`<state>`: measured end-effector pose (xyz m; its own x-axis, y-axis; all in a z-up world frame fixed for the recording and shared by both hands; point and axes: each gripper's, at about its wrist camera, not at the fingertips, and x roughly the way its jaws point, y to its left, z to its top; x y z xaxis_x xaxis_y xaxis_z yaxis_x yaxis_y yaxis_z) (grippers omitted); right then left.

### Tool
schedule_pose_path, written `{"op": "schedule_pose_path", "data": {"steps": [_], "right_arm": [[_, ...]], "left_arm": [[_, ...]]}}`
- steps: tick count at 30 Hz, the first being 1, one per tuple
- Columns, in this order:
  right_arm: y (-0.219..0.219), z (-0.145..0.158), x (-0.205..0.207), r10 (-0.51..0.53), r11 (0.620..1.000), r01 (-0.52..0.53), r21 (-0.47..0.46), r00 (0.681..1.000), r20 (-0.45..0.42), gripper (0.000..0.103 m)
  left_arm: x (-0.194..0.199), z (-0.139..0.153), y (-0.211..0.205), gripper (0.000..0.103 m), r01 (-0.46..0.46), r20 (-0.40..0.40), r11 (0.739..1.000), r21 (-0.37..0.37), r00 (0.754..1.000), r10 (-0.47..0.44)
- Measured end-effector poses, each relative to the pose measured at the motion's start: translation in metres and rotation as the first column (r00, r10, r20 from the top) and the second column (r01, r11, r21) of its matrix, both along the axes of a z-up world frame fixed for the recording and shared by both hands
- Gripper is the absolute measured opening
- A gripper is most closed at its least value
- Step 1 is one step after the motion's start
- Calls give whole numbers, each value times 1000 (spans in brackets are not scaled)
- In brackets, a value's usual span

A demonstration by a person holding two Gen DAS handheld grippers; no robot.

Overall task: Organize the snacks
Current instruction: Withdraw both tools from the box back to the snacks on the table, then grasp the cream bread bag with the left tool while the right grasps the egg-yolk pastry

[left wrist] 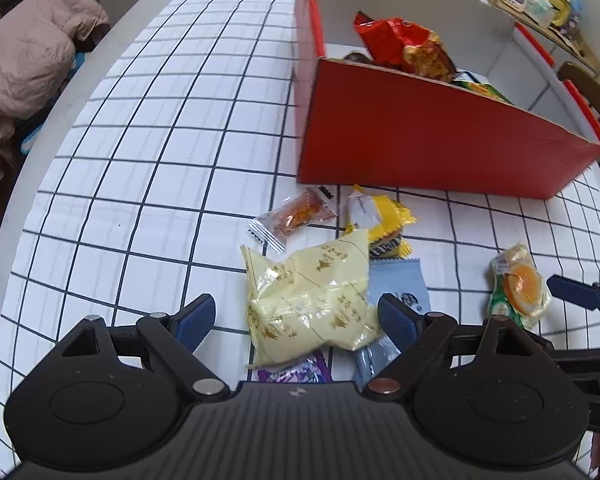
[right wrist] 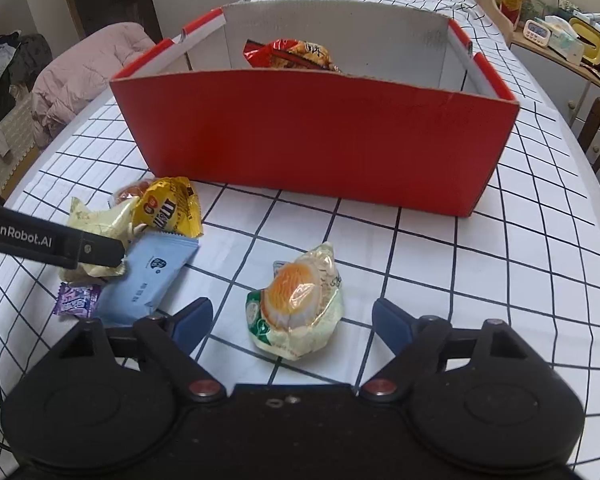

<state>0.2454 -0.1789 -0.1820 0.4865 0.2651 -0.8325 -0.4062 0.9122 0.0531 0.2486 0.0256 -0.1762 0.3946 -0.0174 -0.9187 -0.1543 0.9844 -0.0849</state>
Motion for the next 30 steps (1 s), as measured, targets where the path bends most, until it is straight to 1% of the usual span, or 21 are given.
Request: {"op": "schedule_pose_path", "data": {"steps": [4,9,11,12,13,15,17,21,24,28,30], "right_arm": [[2,-3,3,9,1000,-9,-7,1000,-6,84],[4,-5,6,20,1000,-20,-6,1000,-17,72],[4,-7,5,22,1000,-22,-3,1000,-21,68],[4,-7,5,22,1000,-22,-3,1000,-23,65],[4,-7,5,20,1000,-20,-6,1000,-18,60],[3,-6,4,15,1000,-15,-4,1000,-15,55],[2,-5,4,6,1000,-5,4,1000,-17,51],[0,-5,0,-8,1000,8,-3,1000,-11,49],[-2,-2,-3,-24,1000,24,4,1000,-5,49],[-6,6,-9,-46,998,47,37,999,-12,48],[-7,12,-13,-53,998,53,43,999,-8,48]], "left_arm": [[5,-5,6,89,-41,-13,999,-13,999,41],[6,-6,10,87,-72,-7,997,-29,997,72],[6,-5,10,81,-75,-8,996,-48,997,74],[6,-5,10,76,-73,-10,996,-57,997,72],[6,-4,9,68,-71,-10,995,-67,997,70],[6,-3,7,61,-66,-16,994,-83,998,65],[5,-2,6,59,-63,-15,994,-89,998,62],[3,0,8,54,-66,-14,993,-101,998,65],[1,1,11,53,-72,-12,991,-109,997,71],[-3,8,15,53,-73,3,990,-124,997,74],[-6,13,17,53,-69,10,991,-118,997,71]]}}
